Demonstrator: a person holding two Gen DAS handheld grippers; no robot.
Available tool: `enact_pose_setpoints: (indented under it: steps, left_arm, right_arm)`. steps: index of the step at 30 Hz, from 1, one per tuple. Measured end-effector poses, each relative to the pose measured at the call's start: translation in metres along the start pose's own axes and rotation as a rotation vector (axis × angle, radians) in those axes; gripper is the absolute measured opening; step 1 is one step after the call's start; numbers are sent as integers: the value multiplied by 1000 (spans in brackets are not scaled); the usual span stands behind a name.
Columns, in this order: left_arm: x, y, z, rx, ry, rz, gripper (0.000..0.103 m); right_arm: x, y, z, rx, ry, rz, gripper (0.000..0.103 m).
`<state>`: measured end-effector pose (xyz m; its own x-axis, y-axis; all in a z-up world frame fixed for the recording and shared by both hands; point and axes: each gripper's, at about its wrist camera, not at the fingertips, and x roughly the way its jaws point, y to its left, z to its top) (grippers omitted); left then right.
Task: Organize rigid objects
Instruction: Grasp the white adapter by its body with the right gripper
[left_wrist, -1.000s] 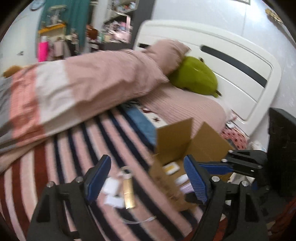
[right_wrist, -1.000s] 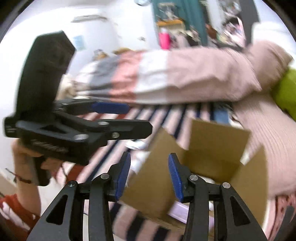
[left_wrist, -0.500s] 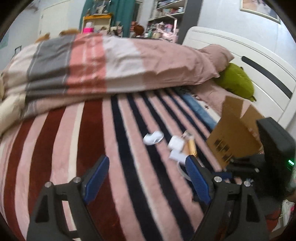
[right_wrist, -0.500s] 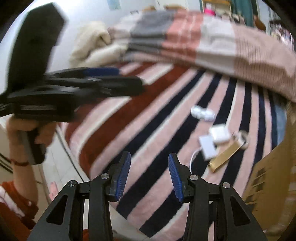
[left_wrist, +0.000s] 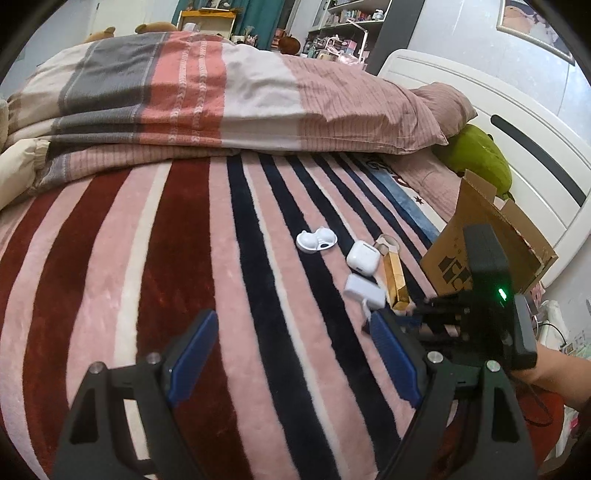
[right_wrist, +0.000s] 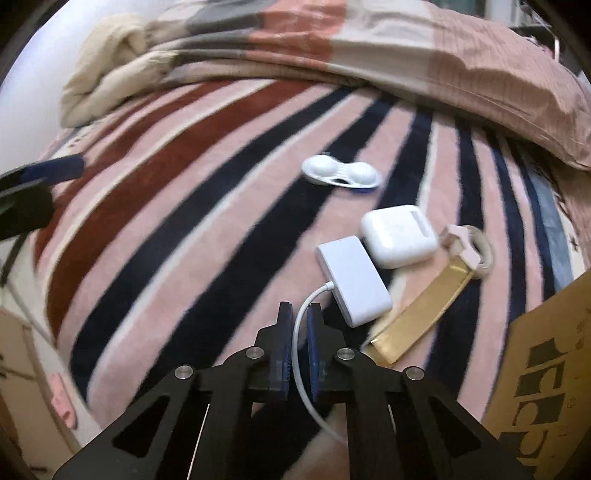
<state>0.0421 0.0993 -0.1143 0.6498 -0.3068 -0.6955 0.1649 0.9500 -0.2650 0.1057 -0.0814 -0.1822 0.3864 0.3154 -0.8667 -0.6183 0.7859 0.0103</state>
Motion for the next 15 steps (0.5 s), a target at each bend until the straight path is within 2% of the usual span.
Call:
enact_pose_setpoints:
  steps: [4, 6, 9, 10, 11, 12, 15]
  left_arm:
    - [-2, -3, 2, 3, -6, -4, 82]
    - [-3, -4, 3, 4, -9, -7, 82]
    - [-4, -5, 5, 5, -13, -8, 82]
    - [-4, -6, 6, 6, -13, -8, 82]
    - [-4, -6, 7, 8, -12, -8, 82]
    - [-3, -7, 8, 10, -12, -8, 82]
    - [-1, -7, 9, 16, -9, -10, 82]
  right_arm:
    - [-12, 17, -18, -91, -3, 166, 3]
    - [-15, 20, -25, -101, 12, 213, 3]
    - [-20, 14, -28, -90, -10, 176, 7]
    - [-22, 10, -28, -76, -22, 147, 18]
    - [-23, 9, -27, -64, -35, 114, 35]
    - [-27, 6, -27, -56, -54, 79, 39]
    - [-29, -1, -24, -41, -90, 10, 41]
